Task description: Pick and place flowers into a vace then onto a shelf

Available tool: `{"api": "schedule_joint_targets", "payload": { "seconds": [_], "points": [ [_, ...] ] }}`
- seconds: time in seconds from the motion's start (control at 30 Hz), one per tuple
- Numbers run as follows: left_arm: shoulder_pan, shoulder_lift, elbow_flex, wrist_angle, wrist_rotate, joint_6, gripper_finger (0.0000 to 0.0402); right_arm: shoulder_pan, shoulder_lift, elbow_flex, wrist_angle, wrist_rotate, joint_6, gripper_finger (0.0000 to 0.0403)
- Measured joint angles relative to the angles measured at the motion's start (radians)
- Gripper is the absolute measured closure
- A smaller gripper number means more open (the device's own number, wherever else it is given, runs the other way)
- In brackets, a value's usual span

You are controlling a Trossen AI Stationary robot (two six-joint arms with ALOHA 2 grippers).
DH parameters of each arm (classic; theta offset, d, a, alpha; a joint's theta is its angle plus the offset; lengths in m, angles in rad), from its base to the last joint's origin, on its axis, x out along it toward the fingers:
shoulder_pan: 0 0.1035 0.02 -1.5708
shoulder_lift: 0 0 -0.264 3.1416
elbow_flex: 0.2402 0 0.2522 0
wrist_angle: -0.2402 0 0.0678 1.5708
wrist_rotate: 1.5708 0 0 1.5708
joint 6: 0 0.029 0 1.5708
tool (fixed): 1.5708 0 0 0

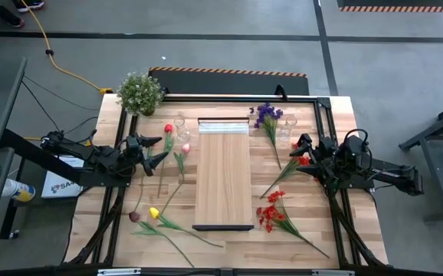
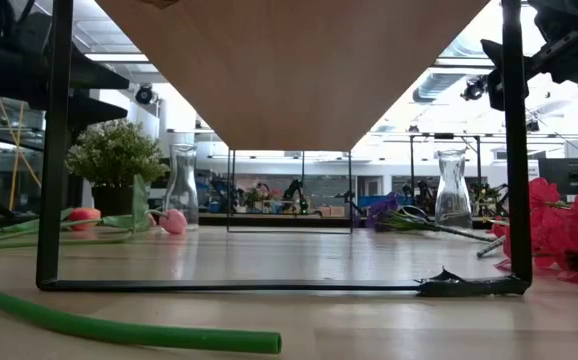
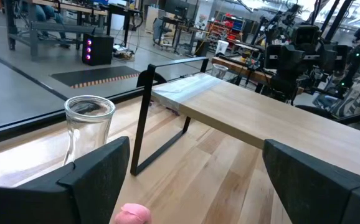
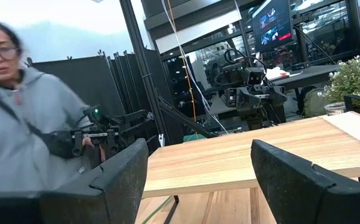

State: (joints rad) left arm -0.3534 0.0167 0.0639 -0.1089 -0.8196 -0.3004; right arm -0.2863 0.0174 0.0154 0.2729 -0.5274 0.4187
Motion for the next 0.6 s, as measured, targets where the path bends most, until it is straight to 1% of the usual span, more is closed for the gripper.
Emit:
{"api": "schedule_joint_targets", "payload": {
  "seconds": [0.43,0.6],
  "points": [
    [0.0,0.0,0.0,0.001,0.0,0.0,0.0002,0.0,0.0,0.0,0.001,0.002,0.0,0.013],
    [0.0,0.0,-0.001,0.005,0.002,-0.001,0.0002,0.0,0.0,0.0,0.048,0.029,0.001,0.013]
  ]
}}
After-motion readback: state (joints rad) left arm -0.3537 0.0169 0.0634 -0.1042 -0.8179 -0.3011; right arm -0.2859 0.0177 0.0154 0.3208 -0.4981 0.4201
